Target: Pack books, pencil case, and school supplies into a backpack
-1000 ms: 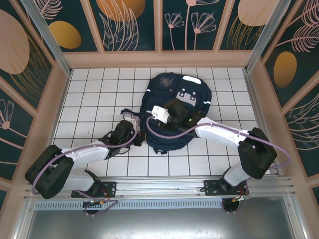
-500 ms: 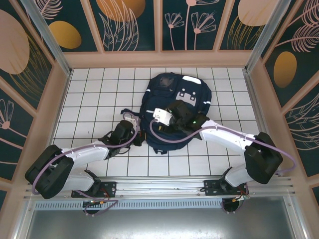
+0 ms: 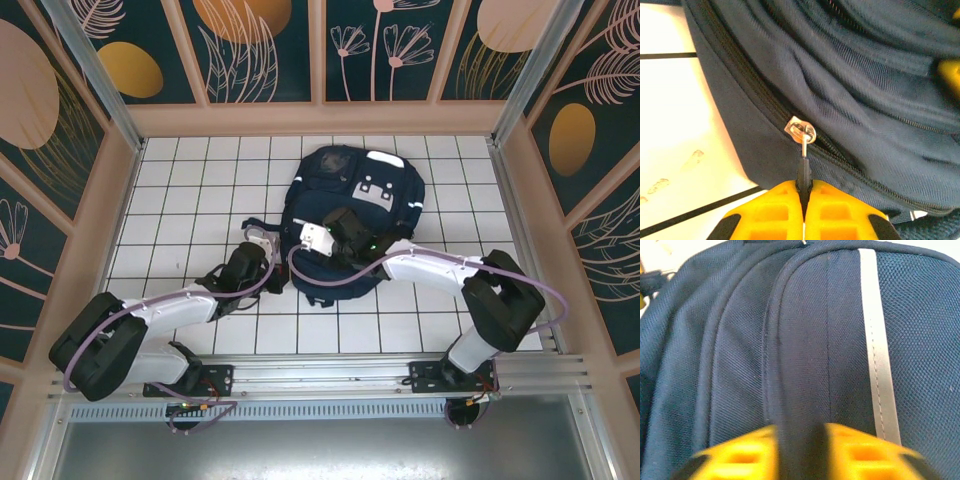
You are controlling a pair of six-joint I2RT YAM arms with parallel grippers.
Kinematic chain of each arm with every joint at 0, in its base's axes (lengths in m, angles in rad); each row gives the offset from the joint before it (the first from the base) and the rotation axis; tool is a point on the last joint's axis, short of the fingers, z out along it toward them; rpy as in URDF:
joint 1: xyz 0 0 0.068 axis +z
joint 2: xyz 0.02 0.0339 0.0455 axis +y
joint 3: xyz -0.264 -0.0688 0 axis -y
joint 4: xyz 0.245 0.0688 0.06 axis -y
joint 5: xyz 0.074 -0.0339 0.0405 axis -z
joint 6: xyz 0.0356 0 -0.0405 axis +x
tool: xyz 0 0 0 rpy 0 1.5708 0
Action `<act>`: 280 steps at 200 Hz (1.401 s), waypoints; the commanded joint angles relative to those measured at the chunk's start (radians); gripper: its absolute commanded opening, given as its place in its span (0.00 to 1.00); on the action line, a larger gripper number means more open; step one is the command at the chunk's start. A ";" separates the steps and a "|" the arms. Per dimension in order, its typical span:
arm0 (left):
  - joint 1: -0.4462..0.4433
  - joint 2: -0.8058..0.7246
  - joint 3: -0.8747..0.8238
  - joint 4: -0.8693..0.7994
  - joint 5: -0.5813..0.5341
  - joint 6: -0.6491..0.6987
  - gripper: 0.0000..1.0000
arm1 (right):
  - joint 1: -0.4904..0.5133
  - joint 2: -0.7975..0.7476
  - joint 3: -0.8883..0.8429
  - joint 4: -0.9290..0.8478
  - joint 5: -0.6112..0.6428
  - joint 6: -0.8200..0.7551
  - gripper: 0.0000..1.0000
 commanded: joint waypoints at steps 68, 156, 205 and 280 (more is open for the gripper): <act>-0.002 -0.036 0.008 0.056 0.089 0.033 0.00 | -0.021 0.134 0.349 -0.038 0.057 0.280 0.00; -0.006 -0.112 0.018 0.007 0.158 0.044 0.00 | -0.017 0.198 0.419 -0.064 0.023 0.389 0.00; -0.099 -0.045 0.055 -0.085 0.179 0.093 0.00 | -0.024 0.138 0.329 -0.054 -0.032 0.357 0.00; -0.179 0.151 0.216 -0.147 0.222 0.161 0.02 | -0.132 -0.064 0.099 0.105 -0.129 0.654 0.11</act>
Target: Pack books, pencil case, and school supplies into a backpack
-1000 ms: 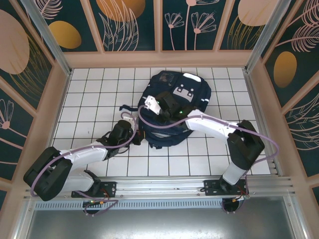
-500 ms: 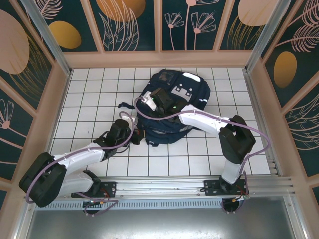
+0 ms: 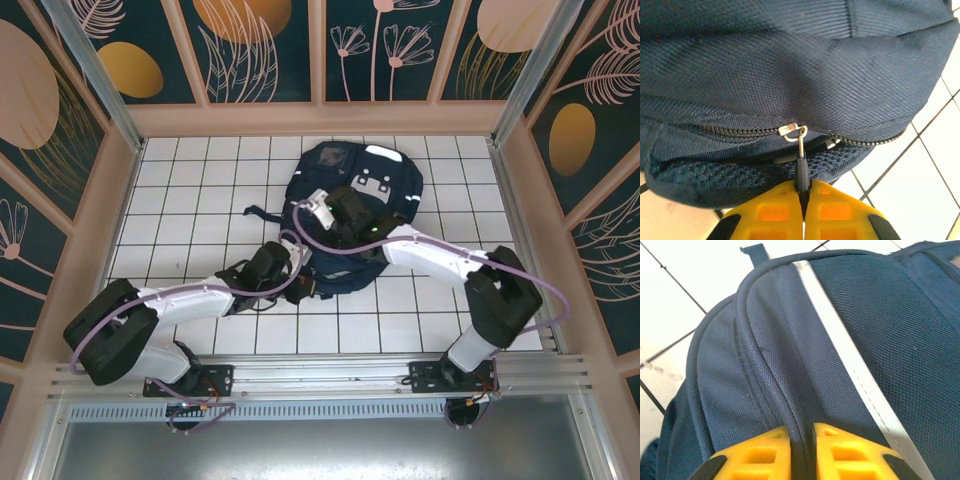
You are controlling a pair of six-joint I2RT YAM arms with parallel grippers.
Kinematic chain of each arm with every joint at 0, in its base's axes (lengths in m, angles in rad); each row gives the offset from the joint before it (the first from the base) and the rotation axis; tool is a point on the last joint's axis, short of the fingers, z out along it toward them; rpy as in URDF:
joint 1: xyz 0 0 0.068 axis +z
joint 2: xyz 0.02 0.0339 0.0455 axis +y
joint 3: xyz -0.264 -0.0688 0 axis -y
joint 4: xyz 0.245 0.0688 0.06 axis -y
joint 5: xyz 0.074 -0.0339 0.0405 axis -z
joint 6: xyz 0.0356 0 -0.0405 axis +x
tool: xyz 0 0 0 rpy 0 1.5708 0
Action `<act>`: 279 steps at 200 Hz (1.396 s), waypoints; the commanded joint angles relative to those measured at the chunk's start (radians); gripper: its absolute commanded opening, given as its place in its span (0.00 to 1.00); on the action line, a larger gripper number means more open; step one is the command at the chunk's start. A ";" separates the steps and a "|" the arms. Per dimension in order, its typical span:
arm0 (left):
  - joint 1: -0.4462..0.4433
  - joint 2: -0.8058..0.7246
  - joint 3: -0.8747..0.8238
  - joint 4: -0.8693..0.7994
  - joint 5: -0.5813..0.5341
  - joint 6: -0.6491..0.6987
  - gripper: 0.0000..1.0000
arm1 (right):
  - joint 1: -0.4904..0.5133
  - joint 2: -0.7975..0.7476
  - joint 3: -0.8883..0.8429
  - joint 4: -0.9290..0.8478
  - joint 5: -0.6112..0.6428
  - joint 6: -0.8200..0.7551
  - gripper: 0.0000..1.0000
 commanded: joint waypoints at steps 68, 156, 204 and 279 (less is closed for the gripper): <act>-0.036 0.018 0.069 -0.054 0.085 0.053 0.00 | -0.048 0.098 0.166 -0.026 -0.049 0.289 0.00; -0.036 -0.042 0.016 -0.051 0.027 0.026 0.00 | 0.007 0.303 0.410 -0.128 0.002 0.482 0.00; -0.033 -0.075 -0.043 -0.036 -0.056 -0.003 0.00 | -0.021 0.180 0.332 -0.090 -0.184 0.433 0.65; -0.013 -0.125 -0.086 0.001 -0.108 -0.022 0.00 | -0.574 0.042 0.088 -0.161 -0.142 0.810 0.66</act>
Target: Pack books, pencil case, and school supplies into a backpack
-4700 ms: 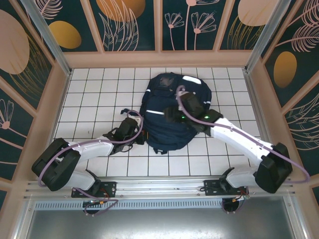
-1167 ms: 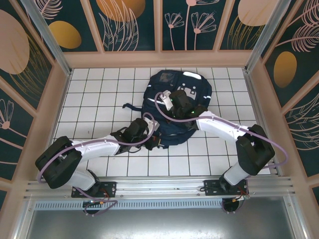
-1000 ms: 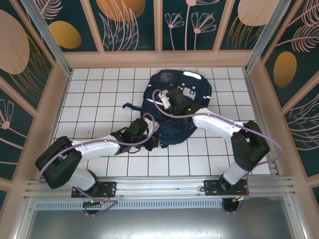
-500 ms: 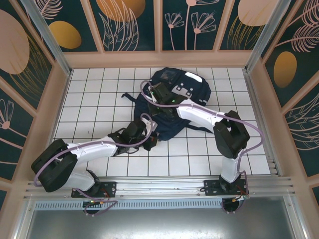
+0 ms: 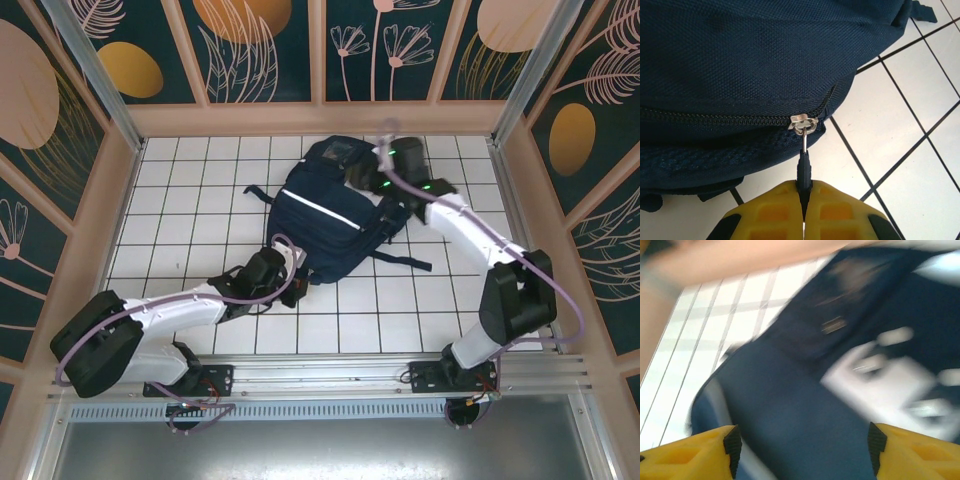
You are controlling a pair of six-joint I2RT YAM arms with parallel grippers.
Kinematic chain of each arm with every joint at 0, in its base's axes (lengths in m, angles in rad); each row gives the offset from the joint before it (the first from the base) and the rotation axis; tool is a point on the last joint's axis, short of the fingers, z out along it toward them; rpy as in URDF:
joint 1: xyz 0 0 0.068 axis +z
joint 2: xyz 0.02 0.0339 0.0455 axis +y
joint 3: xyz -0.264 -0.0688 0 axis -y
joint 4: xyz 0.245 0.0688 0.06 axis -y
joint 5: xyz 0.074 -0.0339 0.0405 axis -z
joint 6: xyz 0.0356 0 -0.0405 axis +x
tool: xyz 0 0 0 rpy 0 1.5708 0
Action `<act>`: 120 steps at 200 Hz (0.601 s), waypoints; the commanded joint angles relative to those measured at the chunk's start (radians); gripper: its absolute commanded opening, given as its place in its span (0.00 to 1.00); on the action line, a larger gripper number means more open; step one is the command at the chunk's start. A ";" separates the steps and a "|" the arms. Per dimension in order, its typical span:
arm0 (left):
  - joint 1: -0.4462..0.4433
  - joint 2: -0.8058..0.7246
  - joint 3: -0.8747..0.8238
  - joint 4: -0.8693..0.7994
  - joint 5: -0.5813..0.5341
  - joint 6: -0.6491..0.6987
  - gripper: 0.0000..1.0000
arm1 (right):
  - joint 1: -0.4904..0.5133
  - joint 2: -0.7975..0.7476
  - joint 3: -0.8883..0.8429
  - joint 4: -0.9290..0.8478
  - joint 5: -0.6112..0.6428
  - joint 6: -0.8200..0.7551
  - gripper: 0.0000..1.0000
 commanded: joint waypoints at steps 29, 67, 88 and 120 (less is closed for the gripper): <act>0.009 -0.024 -0.024 0.022 -0.010 -0.013 0.00 | -0.271 0.058 -0.268 0.088 -0.096 0.314 0.62; 0.015 -0.043 -0.039 0.027 -0.011 -0.014 0.00 | -0.279 0.099 -0.348 0.243 -0.240 0.333 0.57; 0.017 -0.048 -0.042 0.027 -0.007 -0.013 0.00 | -0.278 0.108 -0.385 0.329 -0.311 0.378 0.53; 0.016 -0.047 -0.041 0.026 -0.007 -0.012 0.00 | -0.270 0.094 -0.476 0.507 -0.409 0.513 0.31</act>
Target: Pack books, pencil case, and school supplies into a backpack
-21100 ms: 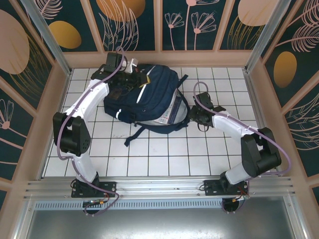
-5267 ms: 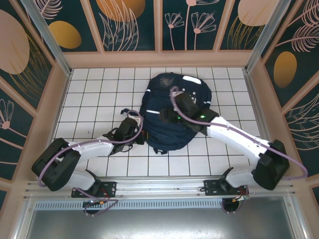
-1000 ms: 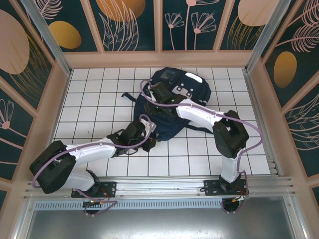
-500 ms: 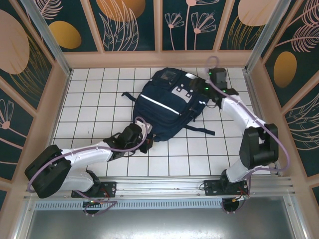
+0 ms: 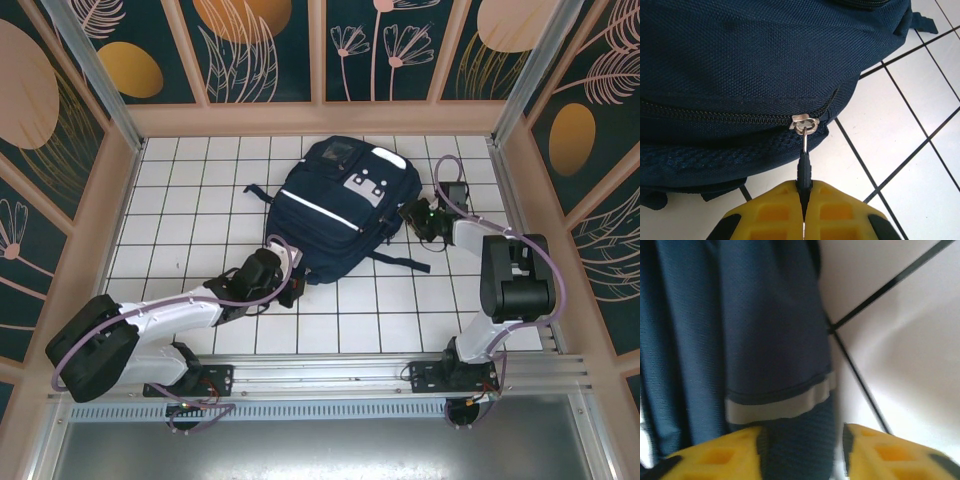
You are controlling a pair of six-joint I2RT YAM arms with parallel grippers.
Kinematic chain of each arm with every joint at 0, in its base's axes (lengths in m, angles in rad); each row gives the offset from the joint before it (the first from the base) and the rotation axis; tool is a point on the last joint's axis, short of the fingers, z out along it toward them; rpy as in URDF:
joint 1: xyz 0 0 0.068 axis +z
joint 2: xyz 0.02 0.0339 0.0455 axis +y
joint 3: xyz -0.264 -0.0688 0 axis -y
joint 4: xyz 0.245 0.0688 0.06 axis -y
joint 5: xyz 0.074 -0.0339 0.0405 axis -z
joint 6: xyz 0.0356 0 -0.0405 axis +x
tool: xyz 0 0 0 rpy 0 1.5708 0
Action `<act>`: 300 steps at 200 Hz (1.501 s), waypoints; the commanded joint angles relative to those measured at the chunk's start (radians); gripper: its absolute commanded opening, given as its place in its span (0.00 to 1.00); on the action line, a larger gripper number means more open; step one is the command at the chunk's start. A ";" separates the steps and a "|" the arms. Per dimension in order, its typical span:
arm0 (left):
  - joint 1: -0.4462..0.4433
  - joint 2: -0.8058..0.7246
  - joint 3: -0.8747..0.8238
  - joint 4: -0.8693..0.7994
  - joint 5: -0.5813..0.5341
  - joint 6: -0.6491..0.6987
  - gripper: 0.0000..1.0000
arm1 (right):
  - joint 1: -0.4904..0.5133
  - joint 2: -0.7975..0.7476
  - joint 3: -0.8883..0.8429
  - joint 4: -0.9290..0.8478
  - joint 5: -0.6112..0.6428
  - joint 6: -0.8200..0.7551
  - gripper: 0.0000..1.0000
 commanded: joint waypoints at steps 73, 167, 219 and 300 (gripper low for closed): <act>0.042 -0.028 -0.018 0.006 -0.002 -0.020 0.00 | 0.112 -0.088 -0.251 0.409 -0.071 0.346 0.00; 0.065 -0.035 -0.039 0.020 -0.013 -0.031 0.00 | 0.232 -0.221 -0.172 -0.018 0.260 0.207 0.44; 0.079 -0.050 -0.046 0.026 -0.013 -0.035 0.00 | 0.295 -0.327 0.062 -0.300 0.707 -0.166 0.75; 0.084 -0.077 -0.062 0.027 -0.018 -0.039 0.00 | 0.008 0.319 0.751 -0.425 0.081 -0.368 0.91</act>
